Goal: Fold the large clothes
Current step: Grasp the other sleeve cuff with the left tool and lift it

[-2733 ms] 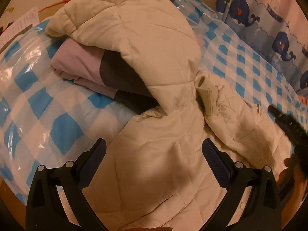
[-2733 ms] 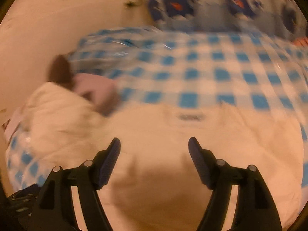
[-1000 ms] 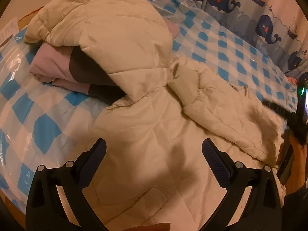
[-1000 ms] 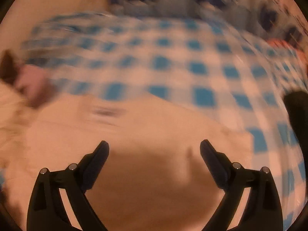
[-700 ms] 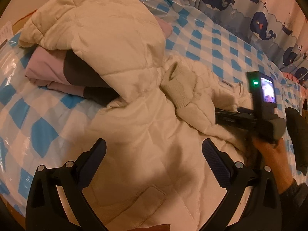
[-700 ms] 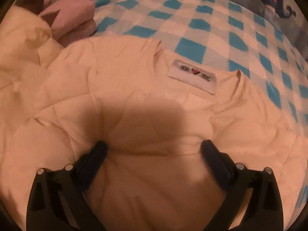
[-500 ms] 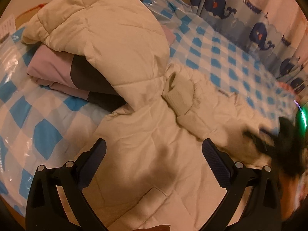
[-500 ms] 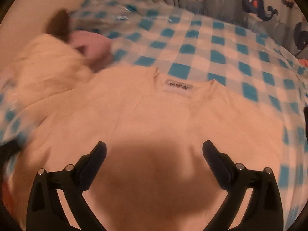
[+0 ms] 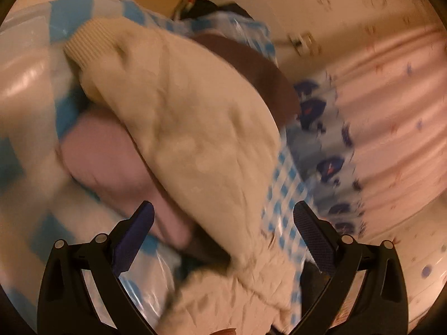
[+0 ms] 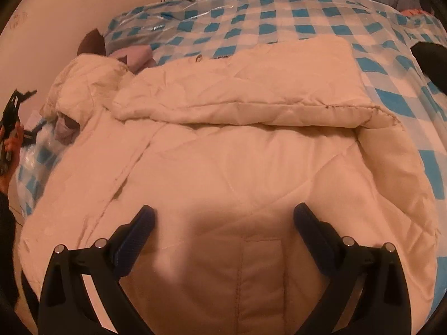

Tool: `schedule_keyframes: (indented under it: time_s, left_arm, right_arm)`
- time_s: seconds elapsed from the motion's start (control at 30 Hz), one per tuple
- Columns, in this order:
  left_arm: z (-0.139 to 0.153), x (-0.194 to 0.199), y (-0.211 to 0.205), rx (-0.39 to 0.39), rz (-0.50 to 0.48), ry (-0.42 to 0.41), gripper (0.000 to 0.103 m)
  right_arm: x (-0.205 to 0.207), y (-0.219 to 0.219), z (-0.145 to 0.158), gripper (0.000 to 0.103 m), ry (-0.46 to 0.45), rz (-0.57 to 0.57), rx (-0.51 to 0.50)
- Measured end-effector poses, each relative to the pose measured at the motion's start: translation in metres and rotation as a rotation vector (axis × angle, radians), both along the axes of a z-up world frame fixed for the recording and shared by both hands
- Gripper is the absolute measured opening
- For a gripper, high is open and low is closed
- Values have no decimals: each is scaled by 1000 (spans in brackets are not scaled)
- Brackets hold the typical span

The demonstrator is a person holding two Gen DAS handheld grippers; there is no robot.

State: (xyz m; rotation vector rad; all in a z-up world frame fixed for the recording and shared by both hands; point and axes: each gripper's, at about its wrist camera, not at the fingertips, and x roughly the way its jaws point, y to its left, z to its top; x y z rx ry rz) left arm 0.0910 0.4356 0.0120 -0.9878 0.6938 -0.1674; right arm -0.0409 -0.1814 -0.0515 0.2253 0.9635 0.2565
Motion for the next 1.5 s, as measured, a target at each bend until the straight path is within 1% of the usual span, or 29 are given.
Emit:
schedule_keyframes:
  time_s: [0.03,0.13,0.27,0.47,0.53,0.6,0.63,0.7,0.73,0.77,0.8,0.83,0.87,0.9,0.93,1.0,1.03,1.1,1.13,1.2,1.23,1.33,1.43,1.5]
  left_arm:
    - [-6,5,16,-18,30,0,96]
    - [-16,14,41,-36,96,-5,96]
    - [-38,29,68,-132,144,-9,96]
    - [-45,44,94,-206,220,-34,96]
    - [-46,52,96,-211,211,-13,96]
    - [-49,61,92,-227,174,15,96]
    - [-49,64,89,-215,166,27,96]
    - [-44,63,87,-189,172,18,95]
    - [-41,65,86,-181,184,9,91]
    - [-39,61,87,-193,197,-25,86]
    - [-37,60,88,-195,212,-57,71]
    - [-31,61,86,-148,217,-49,43]
    - [-25,62,84,-98,220,-35,30]
    - [-19,63,80,-48,219,-19,24]
    - [-11,62,75,-2,214,-26,18]
    - [8,57,63,130,216,-34,15]
    - [23,54,50,228,215,-48,14]
    - [42,49,31,335,203,-78,13]
    - [57,46,16,403,185,-107,13]
    - [79,39,-9,497,159,-150,13]
    - [91,36,-23,542,144,-176,13]
    - [122,30,-64,646,99,-245,13]
    - [149,22,-108,719,39,-300,13]
    - [159,16,-134,744,1,-325,13]
  right_arm:
    - [-1,-2,-2,96,-1,0,2]
    - [0,-6,-5,96,0,-1,32]
    - [1,-7,-7,96,3,0,34]
    - [0,-7,-8,96,2,0,34]
    - [0,-7,-8,96,1,0,34]
    - [0,-8,-8,96,-1,0,34]
    - [0,-7,-8,96,0,0,34]
    - [0,-8,-8,96,-1,0,34]
    - [0,-8,-8,96,-2,1,35]
    - [0,-8,-8,96,-4,0,36]
    - [-1,-8,-8,96,-9,0,38]
    - [-1,-9,-6,96,-19,-2,42]
    - [-3,-10,-5,96,-35,-5,49]
    - [-5,-11,-2,96,-52,-10,55]
    - [-7,-11,1,96,-69,-22,52]
    - [-15,-12,17,96,-137,-48,32]
    - [-18,-12,24,96,-165,-55,25]
    - [-19,-14,42,96,-229,-83,-16]
    - [-14,-15,47,96,-225,-91,-46]
    - [2,-21,50,96,-192,-117,-108]
    - [8,-25,52,96,-184,-125,-117]
    - [27,-40,54,96,-172,-158,-172]
    - [37,-57,51,96,-145,-169,-172]
    - [37,-65,46,96,-134,-164,-159]
